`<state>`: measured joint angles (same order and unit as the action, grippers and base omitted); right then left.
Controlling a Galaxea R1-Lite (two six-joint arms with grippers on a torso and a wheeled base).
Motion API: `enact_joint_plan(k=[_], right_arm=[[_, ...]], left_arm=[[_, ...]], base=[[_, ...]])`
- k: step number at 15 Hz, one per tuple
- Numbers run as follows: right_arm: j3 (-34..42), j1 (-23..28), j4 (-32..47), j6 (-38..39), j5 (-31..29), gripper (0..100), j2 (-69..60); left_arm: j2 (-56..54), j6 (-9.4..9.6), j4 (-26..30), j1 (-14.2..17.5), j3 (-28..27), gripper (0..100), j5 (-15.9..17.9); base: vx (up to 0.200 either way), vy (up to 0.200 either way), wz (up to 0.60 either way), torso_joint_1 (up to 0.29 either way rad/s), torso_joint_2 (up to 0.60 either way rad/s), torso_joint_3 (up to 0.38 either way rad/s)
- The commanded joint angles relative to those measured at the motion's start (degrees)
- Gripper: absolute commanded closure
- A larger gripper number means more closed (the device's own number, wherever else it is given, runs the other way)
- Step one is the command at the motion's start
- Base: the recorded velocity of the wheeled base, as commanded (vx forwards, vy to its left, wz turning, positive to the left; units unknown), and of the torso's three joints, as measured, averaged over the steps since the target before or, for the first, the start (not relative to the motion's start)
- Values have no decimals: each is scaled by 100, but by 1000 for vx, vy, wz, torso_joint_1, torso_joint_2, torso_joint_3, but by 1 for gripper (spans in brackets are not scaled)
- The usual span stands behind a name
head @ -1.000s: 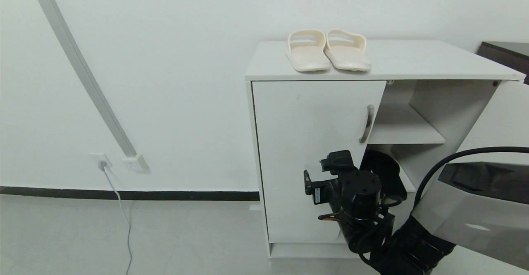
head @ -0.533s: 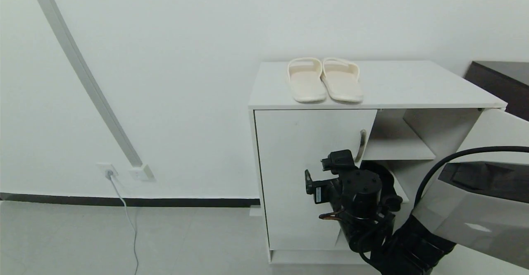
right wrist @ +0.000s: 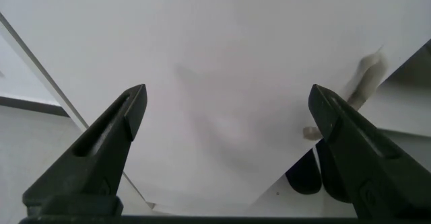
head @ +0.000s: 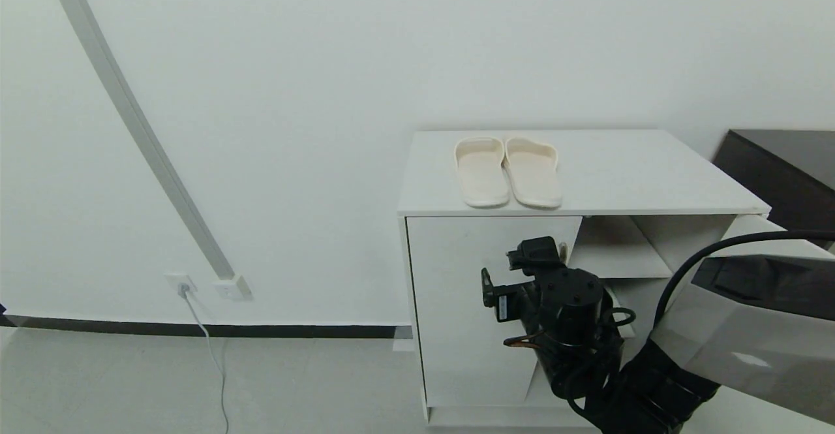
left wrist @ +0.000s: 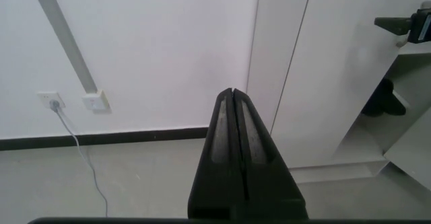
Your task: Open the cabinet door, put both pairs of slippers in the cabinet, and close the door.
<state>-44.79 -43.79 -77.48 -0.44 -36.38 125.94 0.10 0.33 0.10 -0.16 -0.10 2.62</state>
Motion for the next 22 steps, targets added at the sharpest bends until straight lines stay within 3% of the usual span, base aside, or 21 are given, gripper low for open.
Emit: enact_joint_plan(k=[1, 11, 17, 18, 22], right_arm=[[5, 2, -4, 0, -1, 0, 1], [5, 2, -74, 0, 8, 0, 1], [-30, 134, -522, -598, 131, 0, -61], [-267, 160, -373, -615, 131, 0, -87], [-1146, 178, 1930, 193, 131, 0, -667]], left_arm=[[-1, 2, -1, -2, 1, 100, 2], [-1, 2, -1, -2, 1, 100, 2], [-1, 11, -1, -2, 1, 100, 2], [-1, 11, -1, -2, 1, 100, 2], [-1, 29, -1, -2, 1, 100, 2]], base=[[0, 0, 0, 237, -549, -330], [0, 0, 0, 238, -539, -302], [0, 0, 0, 57, -131, -70], [0, 0, 0, 0, 0, 0], [0, 0, 0, 0, 0, 0]])
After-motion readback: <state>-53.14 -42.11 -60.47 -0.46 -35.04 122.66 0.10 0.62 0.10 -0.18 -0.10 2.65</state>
